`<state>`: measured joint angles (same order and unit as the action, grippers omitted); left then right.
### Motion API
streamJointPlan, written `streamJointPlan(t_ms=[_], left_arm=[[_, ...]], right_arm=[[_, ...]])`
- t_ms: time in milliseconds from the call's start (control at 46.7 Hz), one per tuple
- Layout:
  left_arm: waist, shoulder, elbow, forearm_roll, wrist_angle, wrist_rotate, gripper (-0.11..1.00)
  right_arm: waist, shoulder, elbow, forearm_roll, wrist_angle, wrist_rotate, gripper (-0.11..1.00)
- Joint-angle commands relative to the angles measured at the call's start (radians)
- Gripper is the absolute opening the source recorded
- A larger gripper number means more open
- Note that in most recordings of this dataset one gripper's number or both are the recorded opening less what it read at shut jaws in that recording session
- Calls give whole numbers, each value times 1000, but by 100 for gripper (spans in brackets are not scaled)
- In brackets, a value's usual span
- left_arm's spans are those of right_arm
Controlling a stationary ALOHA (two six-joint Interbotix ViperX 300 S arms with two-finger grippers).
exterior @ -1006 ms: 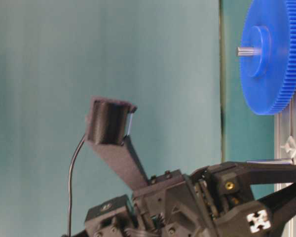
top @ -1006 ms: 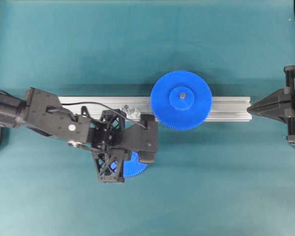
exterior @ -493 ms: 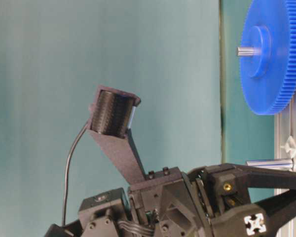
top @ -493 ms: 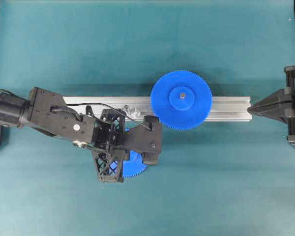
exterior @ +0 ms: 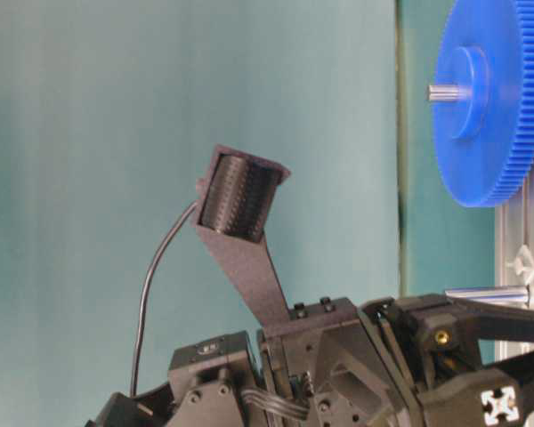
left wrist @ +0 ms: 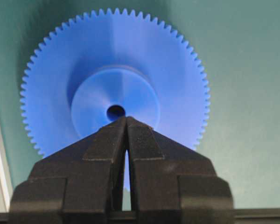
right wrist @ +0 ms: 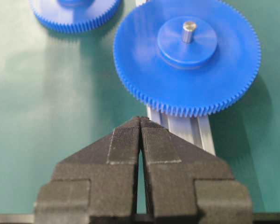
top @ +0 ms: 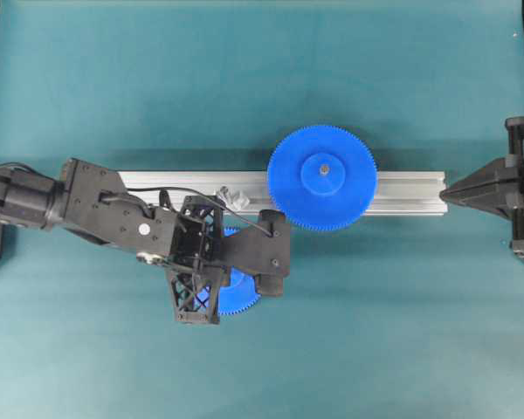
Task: Insert the small gear onto the shaft.
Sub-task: 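Lower the left gripper over the small blue gear's hub, then close the left gripper on the small blue gear's hub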
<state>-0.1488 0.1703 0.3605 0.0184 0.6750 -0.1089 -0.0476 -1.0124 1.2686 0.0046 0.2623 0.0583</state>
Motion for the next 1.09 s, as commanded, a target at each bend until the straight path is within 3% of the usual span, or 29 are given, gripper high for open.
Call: streamJointPlan(t_ms=[0, 64, 300, 385, 1071], left_arm=[[-6, -17, -20, 3, -8, 2, 6], [-6, -15, -18, 3, -6, 2, 15], [-5, -12, -12, 3, -8, 0, 78], [-2, -9, -15, 3, -9, 2, 92], [15, 11, -25, 3, -9, -2, 93]], right_arm=[[-2, 2, -12, 2, -5, -2, 4], [-2, -2, -11, 3, -5, 0, 4], [-2, -18, -12, 6, -3, 2, 4], [-2, -20, -12, 9, 5, 2, 4], [-2, -26, -11, 11, 25, 2, 4]])
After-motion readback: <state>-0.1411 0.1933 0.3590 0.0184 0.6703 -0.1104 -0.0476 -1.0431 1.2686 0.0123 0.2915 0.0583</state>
